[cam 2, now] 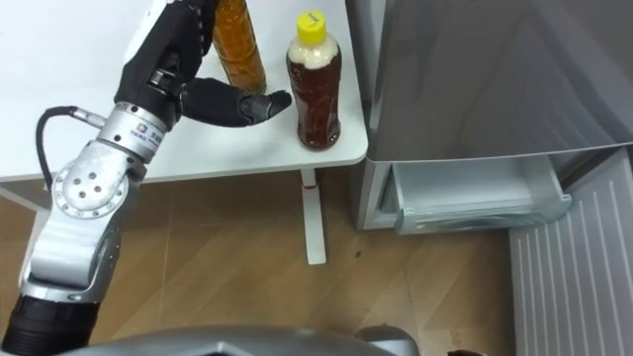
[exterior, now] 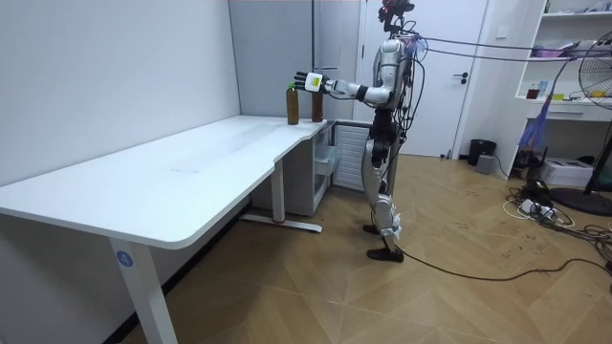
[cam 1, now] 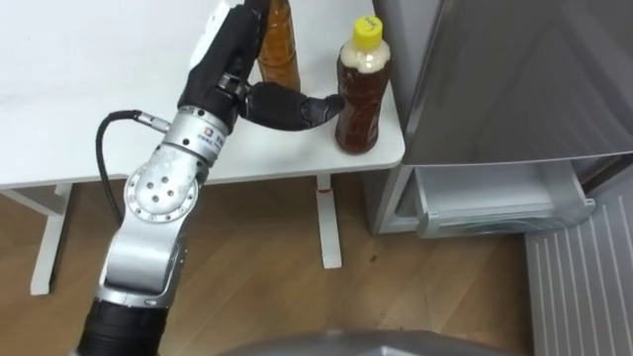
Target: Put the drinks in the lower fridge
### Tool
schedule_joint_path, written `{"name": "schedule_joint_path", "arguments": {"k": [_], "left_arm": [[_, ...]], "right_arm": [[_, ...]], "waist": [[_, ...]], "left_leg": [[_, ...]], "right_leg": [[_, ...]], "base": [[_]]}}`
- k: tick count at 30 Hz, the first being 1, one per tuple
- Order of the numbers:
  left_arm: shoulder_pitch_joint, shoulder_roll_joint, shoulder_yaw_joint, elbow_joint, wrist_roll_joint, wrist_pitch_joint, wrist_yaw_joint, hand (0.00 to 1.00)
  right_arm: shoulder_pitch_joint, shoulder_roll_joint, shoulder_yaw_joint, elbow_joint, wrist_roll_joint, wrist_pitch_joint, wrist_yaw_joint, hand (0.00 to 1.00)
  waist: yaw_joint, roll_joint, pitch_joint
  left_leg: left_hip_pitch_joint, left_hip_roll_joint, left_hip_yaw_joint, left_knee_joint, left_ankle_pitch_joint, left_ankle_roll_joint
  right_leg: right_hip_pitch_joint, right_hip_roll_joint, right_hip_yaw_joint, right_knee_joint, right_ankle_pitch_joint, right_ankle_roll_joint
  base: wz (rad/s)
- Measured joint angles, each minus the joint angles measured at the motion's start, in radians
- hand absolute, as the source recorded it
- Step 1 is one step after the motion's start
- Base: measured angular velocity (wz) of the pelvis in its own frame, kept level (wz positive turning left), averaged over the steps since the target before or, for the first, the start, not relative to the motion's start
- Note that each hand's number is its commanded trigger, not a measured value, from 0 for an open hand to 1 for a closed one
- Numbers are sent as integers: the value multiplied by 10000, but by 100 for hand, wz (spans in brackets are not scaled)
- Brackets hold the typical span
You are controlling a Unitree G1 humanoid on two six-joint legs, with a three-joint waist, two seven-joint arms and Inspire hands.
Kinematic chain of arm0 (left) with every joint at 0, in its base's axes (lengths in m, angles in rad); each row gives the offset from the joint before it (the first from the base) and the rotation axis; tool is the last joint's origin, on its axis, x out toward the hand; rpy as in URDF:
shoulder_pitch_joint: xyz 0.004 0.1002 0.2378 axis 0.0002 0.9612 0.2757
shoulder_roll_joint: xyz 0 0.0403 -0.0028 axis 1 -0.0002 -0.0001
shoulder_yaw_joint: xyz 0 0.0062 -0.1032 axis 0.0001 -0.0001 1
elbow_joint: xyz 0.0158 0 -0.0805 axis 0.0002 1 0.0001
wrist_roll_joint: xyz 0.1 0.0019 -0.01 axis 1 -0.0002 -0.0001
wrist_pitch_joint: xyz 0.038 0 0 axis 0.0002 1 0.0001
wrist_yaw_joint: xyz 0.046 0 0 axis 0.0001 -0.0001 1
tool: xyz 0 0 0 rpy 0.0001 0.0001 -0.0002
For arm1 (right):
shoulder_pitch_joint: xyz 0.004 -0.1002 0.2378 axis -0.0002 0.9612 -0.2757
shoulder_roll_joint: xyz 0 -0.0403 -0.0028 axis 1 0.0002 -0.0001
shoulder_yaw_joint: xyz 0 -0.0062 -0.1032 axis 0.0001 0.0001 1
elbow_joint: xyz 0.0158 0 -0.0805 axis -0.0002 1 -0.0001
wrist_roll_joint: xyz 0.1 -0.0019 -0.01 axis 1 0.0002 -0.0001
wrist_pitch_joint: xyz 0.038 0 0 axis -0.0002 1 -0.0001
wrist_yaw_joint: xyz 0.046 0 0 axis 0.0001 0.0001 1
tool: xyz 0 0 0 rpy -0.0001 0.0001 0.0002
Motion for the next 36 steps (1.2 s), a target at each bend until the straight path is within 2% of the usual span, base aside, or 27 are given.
{"name": "schedule_joint_path", "arguments": {"k": [5, 10, 15, 18, 29, 36], "left_arm": [[0, -37, 6, 204, -304, -57, -94, 0], [-1, -96, 23, 381, -2028, -51, -477, 0], [-6, -112, 2, 879, -2814, 44, -683, 0], [-6, -99, 1, 1057, -3115, 256, -684, 0], [-6, -71, -1, 1091, -3661, 336, -692, 0], [-6, 71, 2, 1090, -3741, 401, -821, 0]], "right_arm": [[-2, 0, -25, 28, 0, -7, -3, 0], [18, 29, -22, -32, 11, -12, 6, 0], [2, 46, -22, -39, 50, 4, 4, 0], [-8, 110, -23, -41, 150, 103, -3, 0], [-18, 173, -30, -53, 196, 220, -1, 0], [-17, 173, -57, -58, 26, 260, 14, 0]], "waist": [[-26, -20, 10], [-41, -118, 44], [-115, -206, 59], [-213, -260, 73], [-294, -224, 31], [-321, -199, 26]], "left_leg": [[94, 3, 38, -38, 0, 0], [119, 1, 106, -35, 0, 0], [114, 1, 108, -31, 0, 0], [84, 4, 107, -29, 0, 0], [84, 5, 105, -29, 0, 0], [78, 5, 106, -29, 0, 0]], "right_leg": [[52, -1, 81, 24, 0, 0], [57, -6, 94, 56, -2, 3], [49, 0, 119, 28, -3, 6], [33, 1, 113, 19, -3, 6], [11, 3, 104, 4, -2, 5], [9, 2, 101, 10, -2, 5]], "base": [[0], [0], [0], [0], [-2], [0]]}}
